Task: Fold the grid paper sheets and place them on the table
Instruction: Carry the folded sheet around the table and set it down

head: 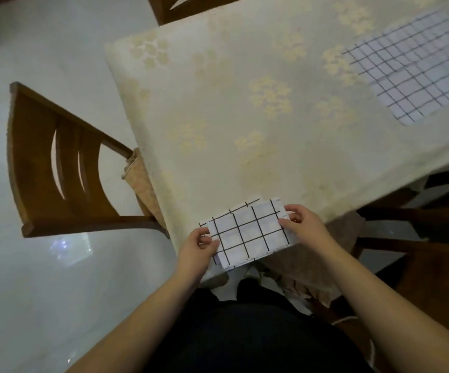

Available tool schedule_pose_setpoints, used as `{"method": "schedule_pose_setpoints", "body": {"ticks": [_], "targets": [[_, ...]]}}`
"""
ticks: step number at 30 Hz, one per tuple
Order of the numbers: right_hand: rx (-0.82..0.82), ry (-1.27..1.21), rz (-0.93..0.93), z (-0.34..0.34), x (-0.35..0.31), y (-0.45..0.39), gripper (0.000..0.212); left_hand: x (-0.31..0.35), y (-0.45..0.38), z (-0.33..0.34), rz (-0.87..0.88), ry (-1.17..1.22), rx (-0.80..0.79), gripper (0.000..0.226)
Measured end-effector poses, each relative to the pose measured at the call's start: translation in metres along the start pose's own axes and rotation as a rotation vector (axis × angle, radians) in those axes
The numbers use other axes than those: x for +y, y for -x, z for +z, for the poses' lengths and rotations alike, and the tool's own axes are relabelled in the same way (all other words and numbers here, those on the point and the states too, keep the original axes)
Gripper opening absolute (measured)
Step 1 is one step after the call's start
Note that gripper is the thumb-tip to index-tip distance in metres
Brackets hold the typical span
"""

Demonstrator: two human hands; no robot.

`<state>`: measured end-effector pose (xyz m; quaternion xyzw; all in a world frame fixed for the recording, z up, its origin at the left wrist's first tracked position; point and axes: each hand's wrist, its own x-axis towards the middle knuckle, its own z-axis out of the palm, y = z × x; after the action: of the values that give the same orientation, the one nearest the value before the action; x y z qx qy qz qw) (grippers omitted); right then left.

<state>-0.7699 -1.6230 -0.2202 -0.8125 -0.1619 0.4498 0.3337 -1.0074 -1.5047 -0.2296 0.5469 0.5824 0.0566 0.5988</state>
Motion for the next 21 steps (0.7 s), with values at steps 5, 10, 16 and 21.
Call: {"method": "schedule_pose_setpoints", "body": {"ticks": [5, 10, 16, 21], "targets": [[-0.112, 0.154, -0.080, 0.005, -0.009, -0.028, 0.034, -0.002, -0.004, 0.000, -0.043, 0.033, 0.162, 0.025], [-0.135, 0.250, -0.137, 0.014, -0.014, -0.046, 0.030, -0.002, -0.009, 0.001, -0.081, 0.049, 0.236, 0.021], [-0.148, 0.402, -0.157, 0.017, -0.009, -0.055, 0.027, -0.012, -0.012, 0.010, -0.095, -0.036, 0.249, 0.019], [-0.079, 0.451, -0.186, 0.016, -0.003, -0.054, 0.035, -0.014, -0.012, 0.011, -0.067, -0.046, 0.308, 0.024]]}}
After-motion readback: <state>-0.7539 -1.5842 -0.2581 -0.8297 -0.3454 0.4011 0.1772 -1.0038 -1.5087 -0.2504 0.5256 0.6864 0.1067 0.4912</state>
